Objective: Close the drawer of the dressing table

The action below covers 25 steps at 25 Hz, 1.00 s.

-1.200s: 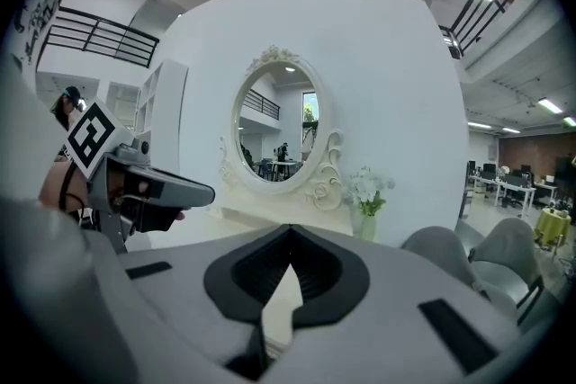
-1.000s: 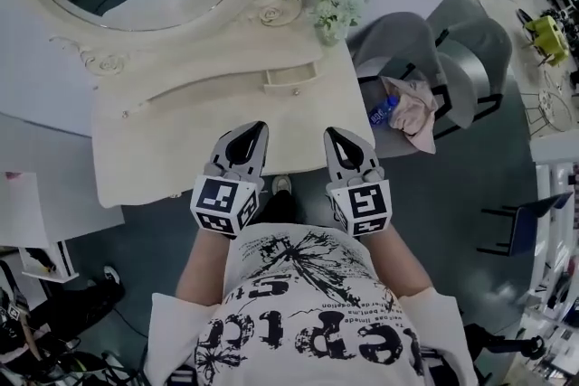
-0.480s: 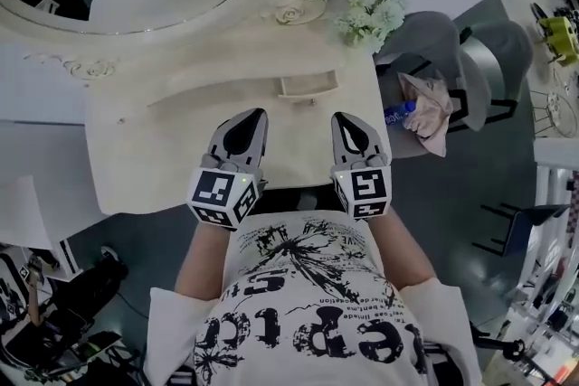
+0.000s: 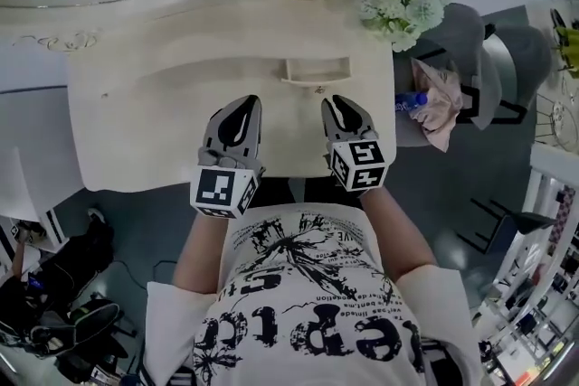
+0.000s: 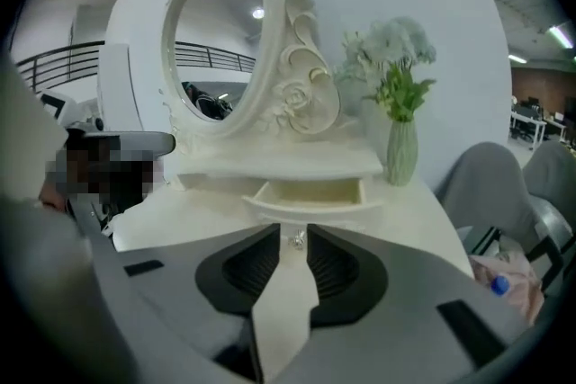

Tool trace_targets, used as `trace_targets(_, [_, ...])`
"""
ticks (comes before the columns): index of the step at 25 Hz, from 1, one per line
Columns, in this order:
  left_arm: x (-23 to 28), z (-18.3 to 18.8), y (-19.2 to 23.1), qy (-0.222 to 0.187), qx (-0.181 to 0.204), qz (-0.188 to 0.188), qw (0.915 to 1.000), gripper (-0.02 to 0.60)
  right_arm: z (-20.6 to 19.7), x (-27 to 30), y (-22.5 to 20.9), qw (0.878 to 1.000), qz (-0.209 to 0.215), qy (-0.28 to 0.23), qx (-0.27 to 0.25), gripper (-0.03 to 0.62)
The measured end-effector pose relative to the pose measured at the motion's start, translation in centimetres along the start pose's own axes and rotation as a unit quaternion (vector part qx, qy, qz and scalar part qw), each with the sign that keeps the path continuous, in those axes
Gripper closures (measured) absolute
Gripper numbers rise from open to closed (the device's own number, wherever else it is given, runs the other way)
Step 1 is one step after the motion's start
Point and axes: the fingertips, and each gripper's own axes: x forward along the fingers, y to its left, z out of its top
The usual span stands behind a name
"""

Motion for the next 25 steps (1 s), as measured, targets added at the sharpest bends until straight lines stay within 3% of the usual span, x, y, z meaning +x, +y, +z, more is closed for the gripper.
trace_targets(2, [0.4,-1.1,0.4,0.007,0.002,0.004,1.0000,0.563,-1.3,1.5,-0.5,1.000,0.003,0.019,0.011,0.490])
trace_targets(7, [0.5,-2.6,1.1,0.013,0.004,0.011,0.9998,0.563,-2.6,3.5,-0.4,0.999,0.010,0.031,0.025,0.470])
trace_targets(13, [0.6,-3.8,1.9,0.037,0.011,0.019,0.9991,0.563,-2.1,5.0,-0.7,0.996,0.009,0.036,0.077,0.477])
trace_targets(25, [0.9,-4.1,2.1,0.044,0.015,0.009,0.9989,0.563,-1.1,6.6,-1.7,0.997,-0.013,0.053,0.055,0.490])
